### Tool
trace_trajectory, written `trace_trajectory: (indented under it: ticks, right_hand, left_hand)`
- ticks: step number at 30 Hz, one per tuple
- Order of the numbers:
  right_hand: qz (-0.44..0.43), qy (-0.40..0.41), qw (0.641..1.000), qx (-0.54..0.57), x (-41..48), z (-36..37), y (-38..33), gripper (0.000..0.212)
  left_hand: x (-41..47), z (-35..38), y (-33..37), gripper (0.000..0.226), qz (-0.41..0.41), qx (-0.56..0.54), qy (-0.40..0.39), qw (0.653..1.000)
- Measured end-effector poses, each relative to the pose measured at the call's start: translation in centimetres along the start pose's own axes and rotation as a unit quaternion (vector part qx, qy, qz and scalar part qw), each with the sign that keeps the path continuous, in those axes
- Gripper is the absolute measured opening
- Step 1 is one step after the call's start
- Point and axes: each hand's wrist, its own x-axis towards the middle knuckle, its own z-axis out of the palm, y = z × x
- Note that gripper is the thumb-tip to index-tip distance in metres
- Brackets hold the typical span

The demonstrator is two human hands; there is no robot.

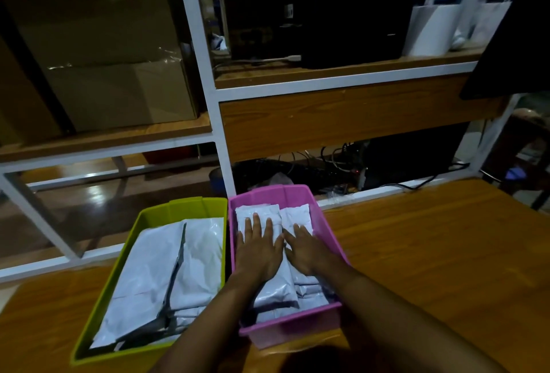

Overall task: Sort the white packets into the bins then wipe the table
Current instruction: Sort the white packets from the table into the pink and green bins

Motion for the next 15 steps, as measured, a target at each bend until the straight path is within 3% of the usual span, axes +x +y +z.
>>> trace_trajectory:
  ticks: [6, 10, 13, 15]
  right_hand:
    - [-0.014, 0.041, 0.999, 0.010, -1.2, -2.1, -0.3, 0.058]
    - [-0.021, 0.069, 0.997, 0.024, -3.2, -5.1, -1.4, 0.066]
    - [-0.022, 0.108, 0.993, 0.052, -6.4, -7.7, -2.8, 0.066]
    - [-0.030, 0.163, 0.984, 0.064, -9.1, -8.3, -3.4, 0.063]
  left_hand:
    - [-0.5, -1.2, 0.2, 0.060, 0.004, -0.036, 0.048, 0.998]
    - [-1.9, -3.1, 1.0, 0.064, 0.023, -0.054, 0.086, 0.995]
    - [-3.7, -5.0, 1.4, 0.073, 0.038, -0.045, 0.147, 0.987]
    - [-6.0, -5.8, 1.2, 0.065, 0.047, -0.058, 0.213, 0.974]
